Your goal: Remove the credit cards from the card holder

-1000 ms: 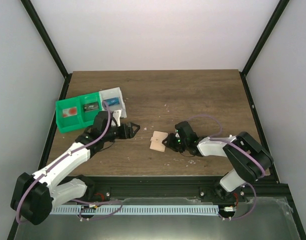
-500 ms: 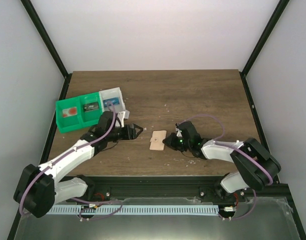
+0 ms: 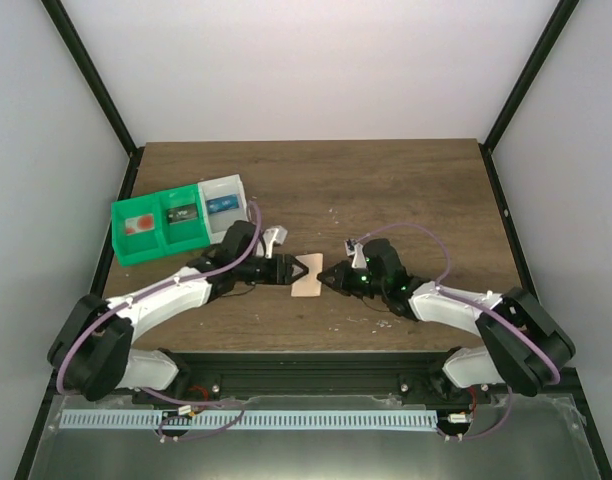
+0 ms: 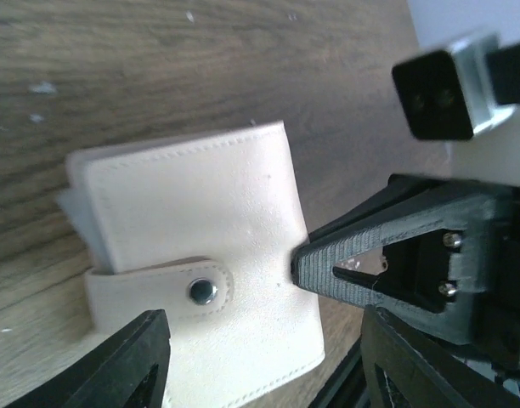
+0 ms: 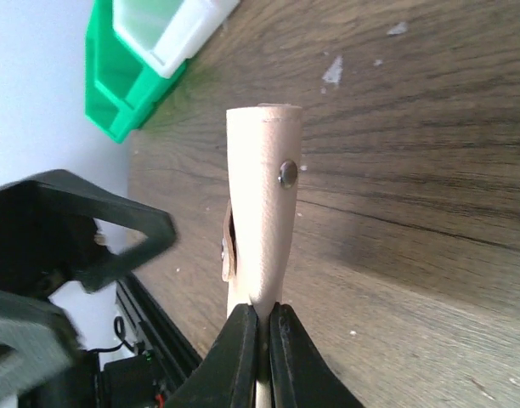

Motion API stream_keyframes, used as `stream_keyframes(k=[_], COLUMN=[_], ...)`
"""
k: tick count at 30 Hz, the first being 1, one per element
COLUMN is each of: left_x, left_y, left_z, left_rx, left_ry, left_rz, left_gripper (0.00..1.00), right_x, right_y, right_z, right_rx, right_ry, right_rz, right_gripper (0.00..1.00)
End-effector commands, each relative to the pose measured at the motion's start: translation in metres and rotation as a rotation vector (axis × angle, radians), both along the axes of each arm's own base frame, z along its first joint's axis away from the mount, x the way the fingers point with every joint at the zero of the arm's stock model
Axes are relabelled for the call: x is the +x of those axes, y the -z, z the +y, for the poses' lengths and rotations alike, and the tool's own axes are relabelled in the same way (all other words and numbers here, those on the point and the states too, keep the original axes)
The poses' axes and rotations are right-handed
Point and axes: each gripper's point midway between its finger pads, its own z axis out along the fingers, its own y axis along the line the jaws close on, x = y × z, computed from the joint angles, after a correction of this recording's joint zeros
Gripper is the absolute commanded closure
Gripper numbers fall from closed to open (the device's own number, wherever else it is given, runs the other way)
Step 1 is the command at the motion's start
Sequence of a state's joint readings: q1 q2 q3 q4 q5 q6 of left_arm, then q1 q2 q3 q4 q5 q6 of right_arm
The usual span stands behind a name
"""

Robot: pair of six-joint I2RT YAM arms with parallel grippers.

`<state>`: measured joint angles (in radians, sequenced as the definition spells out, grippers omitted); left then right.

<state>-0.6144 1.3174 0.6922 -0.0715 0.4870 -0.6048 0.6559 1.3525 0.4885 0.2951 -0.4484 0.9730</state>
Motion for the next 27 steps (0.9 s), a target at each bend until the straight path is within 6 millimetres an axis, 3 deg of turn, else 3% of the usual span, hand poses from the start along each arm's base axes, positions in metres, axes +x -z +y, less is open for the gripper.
stream_keyframes(k=[1,12,27], left_x=[-0.011,0.002,0.012], left_y=[0.004,0.022,0.028], left_z=[-0.024,-0.029,-0.022], left_rx=[0.02,0.089,0.182], left_ry=[0.101,0.072,0.061], left_rz=[0.001,0.001,-0.029], left_gripper=[0.37,0.45,0.55], right_x=[0.001,-0.005,-0.009], right_y=[-0.04,-0.07,-0.078], right_z=[0.013,0.008,0.003], right_rx=[0.1,0.113,0.115], right_ry=[-0.063,-0.082,-0.078], right_rz=[-0.101,-0.186,-0.221], right_gripper=[1.0,0.99,1.0])
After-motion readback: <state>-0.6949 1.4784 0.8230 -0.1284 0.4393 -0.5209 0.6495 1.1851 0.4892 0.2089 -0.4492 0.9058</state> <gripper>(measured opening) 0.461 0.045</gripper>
